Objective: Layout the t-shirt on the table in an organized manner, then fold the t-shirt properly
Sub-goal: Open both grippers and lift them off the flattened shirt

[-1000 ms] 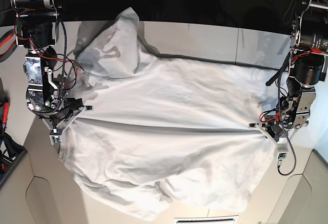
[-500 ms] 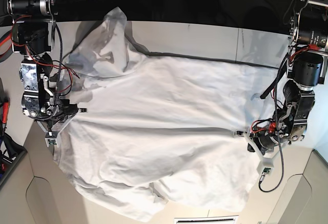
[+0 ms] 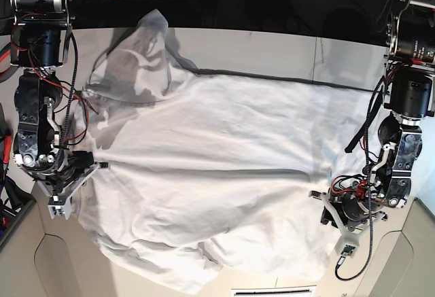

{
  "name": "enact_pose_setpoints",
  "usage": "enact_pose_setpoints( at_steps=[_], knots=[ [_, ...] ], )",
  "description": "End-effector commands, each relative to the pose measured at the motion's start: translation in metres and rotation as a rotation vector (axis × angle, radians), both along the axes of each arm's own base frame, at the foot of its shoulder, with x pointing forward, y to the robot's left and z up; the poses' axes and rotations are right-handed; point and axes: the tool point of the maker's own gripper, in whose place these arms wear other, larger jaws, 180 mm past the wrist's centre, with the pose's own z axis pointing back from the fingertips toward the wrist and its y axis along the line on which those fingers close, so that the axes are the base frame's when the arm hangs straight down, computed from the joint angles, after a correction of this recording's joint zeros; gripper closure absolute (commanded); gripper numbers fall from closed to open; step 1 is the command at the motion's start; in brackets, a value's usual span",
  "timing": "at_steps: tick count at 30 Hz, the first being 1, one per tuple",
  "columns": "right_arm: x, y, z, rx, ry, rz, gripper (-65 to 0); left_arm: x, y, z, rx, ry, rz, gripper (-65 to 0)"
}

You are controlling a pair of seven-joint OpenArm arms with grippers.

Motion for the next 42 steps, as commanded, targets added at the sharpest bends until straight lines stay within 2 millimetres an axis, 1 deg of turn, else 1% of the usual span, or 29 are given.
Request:
enact_pose_setpoints(
  at_steps=[1, 2, 4, 7, 9, 13, 15, 17, 20, 23, 25, 28, 29, 31, 32, 36, 39, 42],
  knots=[
    [0.011, -0.012, 0.023, -0.010, -0.062, -0.020, -10.2, 0.015, 0.013, 0.030, -0.001, -0.080, 0.026, -21.9],
    [0.009, -0.017, 0.026, -0.006, -0.062, -0.028, -10.2, 0.015, 0.019, 0.033, -0.009, -0.088, 0.044, -21.9],
    [0.002, -0.030, 0.022, 0.033, -0.054, -0.061, -10.2, 0.014, 0.033, 0.037, -0.034, -0.102, 0.091, -21.9],
    [-0.015, -0.041, 0.013, 0.178, -0.063, -0.102, -10.2, 0.008, 0.044, 0.038, -0.100, -0.113, 0.117, -21.9],
    [-0.027, -0.042, 0.012, 0.318, -0.091, -0.108, -10.2, 0.004, 0.047, 0.037, -0.134, -0.114, 0.120, -21.9],
    [-0.054, -0.034, 0.026, 0.628, -0.199, -0.046, -10.2, -0.004, 0.043, 0.027, -0.181, -0.096, 0.115, -21.9],
    [-0.071, -0.030, 0.027, 0.725, -0.217, -0.026, -10.2, -0.009, 0.040, 0.020, -0.194, -0.083, 0.114, -21.9],
    [-0.088, -0.032, 0.018, 0.760, -0.204, -0.050, -10.2, -0.013, 0.035, 0.014, -0.199, -0.069, 0.099, -21.9],
    [-0.113, -0.031, -0.005, 0.753, -0.139, -0.082, -10.9, -0.017, 0.028, 0.007, -0.210, -0.054, 0.086, -22.0],
    [-0.127, -0.035, -0.020, 0.716, -0.117, -0.120, -13.3, -0.018, 0.024, 0.005, -0.217, -0.051, 0.084, -22.0],
    [-0.132, -0.035, -0.027, 0.696, -0.092, -0.128, -13.3, -0.017, 0.024, 0.005, -0.216, -0.051, 0.084, -22.0],
    [-0.135, -0.033, -0.033, 0.685, -0.071, -0.136, -13.4, -0.019, 0.025, 0.003, -0.215, -0.046, 0.084, -22.0],
    [-0.135, -0.032, -0.035, 0.691, -0.067, -0.147, -15.6, -0.020, 0.025, 0.002, -0.215, -0.043, 0.085, -22.0],
    [-0.136, -0.028, -0.039, 0.707, -0.056, -0.167, -23.5, -0.023, 0.024, -0.003, -0.215, -0.034, 0.085, -22.0],
    [-0.137, -0.026, -0.042, 0.709, -0.043, -0.178, -26.0, -0.025, 0.024, -0.005, -0.215, -0.028, 0.086, -22.0],
    [-0.138, -0.010, -0.050, 0.716, -0.016, -0.166, -26.6, -0.028, 0.024, -0.008, -0.215, -0.024, 0.087, -22.0],
    [-0.136, -0.006, -0.054, 0.722, -0.016, -0.162, -26.6, -0.027, 0.024, -0.007, -0.215, -0.033, 0.086, -22.0],
    [-0.140, -0.005, -0.070, 0.753, 0.016, -0.201, -26.6, -0.027, 0.025, -0.007, -0.212, -0.032, 0.086, -22.0]
  ],
)
